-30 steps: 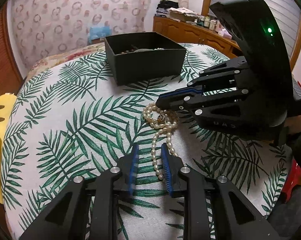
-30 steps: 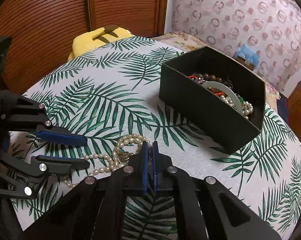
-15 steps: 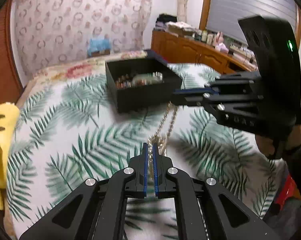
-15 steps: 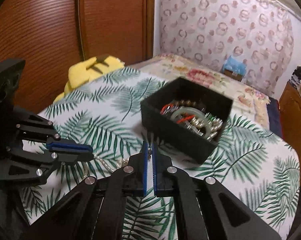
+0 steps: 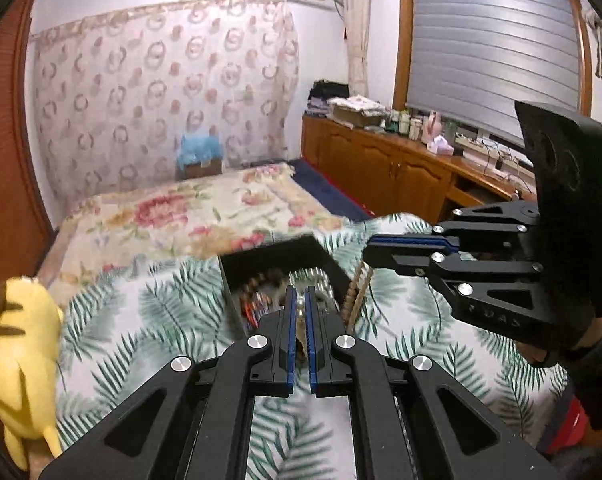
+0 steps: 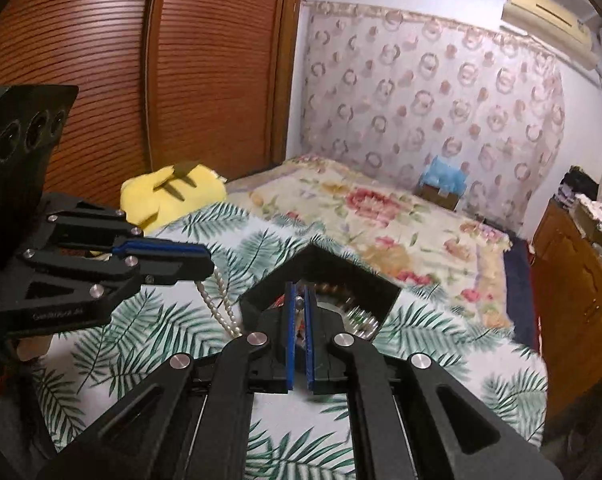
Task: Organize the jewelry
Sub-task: 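Lower the pearl necklace into the black box with both tools and open them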
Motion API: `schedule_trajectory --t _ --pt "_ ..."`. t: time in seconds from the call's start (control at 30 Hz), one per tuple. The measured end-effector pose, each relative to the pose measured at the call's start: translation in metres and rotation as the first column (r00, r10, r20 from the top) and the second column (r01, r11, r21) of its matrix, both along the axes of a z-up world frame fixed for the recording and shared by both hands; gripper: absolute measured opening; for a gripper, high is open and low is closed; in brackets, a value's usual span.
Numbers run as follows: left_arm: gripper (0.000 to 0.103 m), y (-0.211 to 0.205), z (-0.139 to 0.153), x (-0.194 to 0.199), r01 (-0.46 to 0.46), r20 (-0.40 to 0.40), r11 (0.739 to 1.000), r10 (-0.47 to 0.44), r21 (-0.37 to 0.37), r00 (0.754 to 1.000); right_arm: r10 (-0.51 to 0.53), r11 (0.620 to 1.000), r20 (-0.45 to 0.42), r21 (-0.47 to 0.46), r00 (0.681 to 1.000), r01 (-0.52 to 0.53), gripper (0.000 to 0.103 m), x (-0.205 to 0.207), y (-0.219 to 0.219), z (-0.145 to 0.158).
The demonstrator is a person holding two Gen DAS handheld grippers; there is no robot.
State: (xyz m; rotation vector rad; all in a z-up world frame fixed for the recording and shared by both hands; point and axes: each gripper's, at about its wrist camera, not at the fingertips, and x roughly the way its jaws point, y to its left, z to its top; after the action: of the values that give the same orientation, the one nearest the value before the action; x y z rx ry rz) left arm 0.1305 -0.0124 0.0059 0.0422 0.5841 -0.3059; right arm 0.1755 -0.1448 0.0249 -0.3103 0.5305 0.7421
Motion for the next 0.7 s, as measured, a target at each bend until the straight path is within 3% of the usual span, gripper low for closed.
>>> schedule_trajectory --t 0.3,0.7 --pt "0.004 0.003 0.037 0.036 -0.019 0.073 1.0 0.02 -0.005 0.997 -0.029 0.999 0.062 0.031 0.998 0.027 0.005 0.024 -0.009 0.036" --pt "0.004 0.016 0.017 0.082 -0.06 0.014 0.998 0.061 -0.018 0.998 -0.032 0.999 0.026 0.042 0.999 0.03 0.005 0.059 -0.005 0.026"
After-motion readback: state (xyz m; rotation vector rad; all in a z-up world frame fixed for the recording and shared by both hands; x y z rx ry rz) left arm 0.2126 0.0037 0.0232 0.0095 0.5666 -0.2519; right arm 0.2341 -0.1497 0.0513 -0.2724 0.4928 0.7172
